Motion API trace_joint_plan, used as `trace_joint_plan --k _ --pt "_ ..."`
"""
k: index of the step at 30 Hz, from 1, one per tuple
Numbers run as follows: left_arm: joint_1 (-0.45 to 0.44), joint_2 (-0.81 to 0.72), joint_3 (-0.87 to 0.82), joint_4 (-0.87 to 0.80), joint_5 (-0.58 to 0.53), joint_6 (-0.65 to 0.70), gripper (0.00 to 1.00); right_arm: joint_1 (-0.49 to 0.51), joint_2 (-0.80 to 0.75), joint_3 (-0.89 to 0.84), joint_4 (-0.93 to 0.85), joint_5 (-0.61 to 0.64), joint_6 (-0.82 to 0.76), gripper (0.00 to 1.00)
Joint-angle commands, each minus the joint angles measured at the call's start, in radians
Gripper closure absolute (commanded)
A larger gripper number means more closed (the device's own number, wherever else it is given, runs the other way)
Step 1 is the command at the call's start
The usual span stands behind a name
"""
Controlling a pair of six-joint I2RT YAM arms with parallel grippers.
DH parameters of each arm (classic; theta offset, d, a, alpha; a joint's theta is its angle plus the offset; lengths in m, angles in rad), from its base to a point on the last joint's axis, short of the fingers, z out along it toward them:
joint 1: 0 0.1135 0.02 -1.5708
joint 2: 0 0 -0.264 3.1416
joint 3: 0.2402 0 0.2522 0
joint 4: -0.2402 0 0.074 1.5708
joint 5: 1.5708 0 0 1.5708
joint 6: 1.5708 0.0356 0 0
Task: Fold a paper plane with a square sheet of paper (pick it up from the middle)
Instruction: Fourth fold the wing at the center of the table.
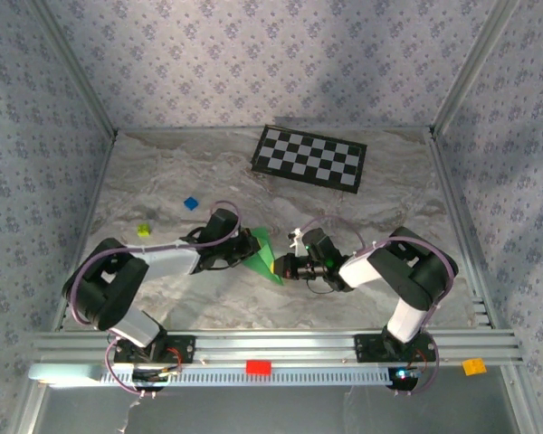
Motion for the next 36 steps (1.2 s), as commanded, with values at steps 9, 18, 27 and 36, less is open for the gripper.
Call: trace_joint_plan --k 9,18,27,36 --pt "-0.009 0.055 0.049 0.046 0.008 0.000 0.99 -0.010 0.051 -0.018 -0.068 0.015 0.016 1.00" --pt "-0.009 0.090 0.053 0.045 -0.008 -0.002 0.99 -0.019 0.048 -0.014 -0.097 0.010 0.019 1.00" --pt "-0.009 0.117 0.064 0.045 -0.010 -0.003 1.00 -0.023 0.050 -0.007 -0.121 0.012 0.019 1.00" --pt "-0.009 0.134 0.069 0.041 -0.014 -0.001 1.00 -0.025 0.058 -0.002 -0.130 0.007 0.020 1.00"
